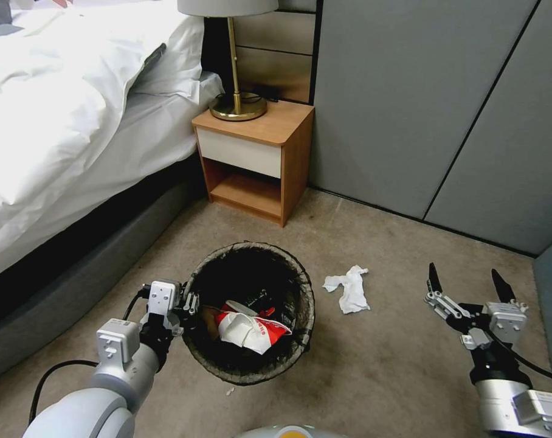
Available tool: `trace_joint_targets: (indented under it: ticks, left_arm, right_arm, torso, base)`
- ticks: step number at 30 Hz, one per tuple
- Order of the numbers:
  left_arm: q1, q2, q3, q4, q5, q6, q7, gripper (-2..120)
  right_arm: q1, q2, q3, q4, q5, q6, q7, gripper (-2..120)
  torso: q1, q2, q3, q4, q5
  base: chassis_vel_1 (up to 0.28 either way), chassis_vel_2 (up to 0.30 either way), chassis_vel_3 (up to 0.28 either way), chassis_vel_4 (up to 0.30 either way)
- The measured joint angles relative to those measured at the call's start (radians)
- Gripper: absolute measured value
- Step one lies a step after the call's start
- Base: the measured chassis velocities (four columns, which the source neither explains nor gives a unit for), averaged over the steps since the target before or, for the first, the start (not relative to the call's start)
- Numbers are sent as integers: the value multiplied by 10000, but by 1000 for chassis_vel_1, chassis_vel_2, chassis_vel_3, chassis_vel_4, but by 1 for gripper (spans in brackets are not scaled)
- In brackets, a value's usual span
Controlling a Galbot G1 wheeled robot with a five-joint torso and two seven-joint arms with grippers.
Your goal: Pick up the trash bin, then pick up the garbage from the floor and place it into the trash bin.
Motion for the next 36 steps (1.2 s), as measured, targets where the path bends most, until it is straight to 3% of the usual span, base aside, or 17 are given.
trace_joint_targets:
  ticks: [36]
  left_arm:
    - [-25,-31,-89,55,-50,-22,0,1]
  right_arm:
    - [352,-370,-743,-280,-120,-723,247,100]
  torso:
    - [1,0,0,-1,-1]
  base:
    - [-40,39,35,-40]
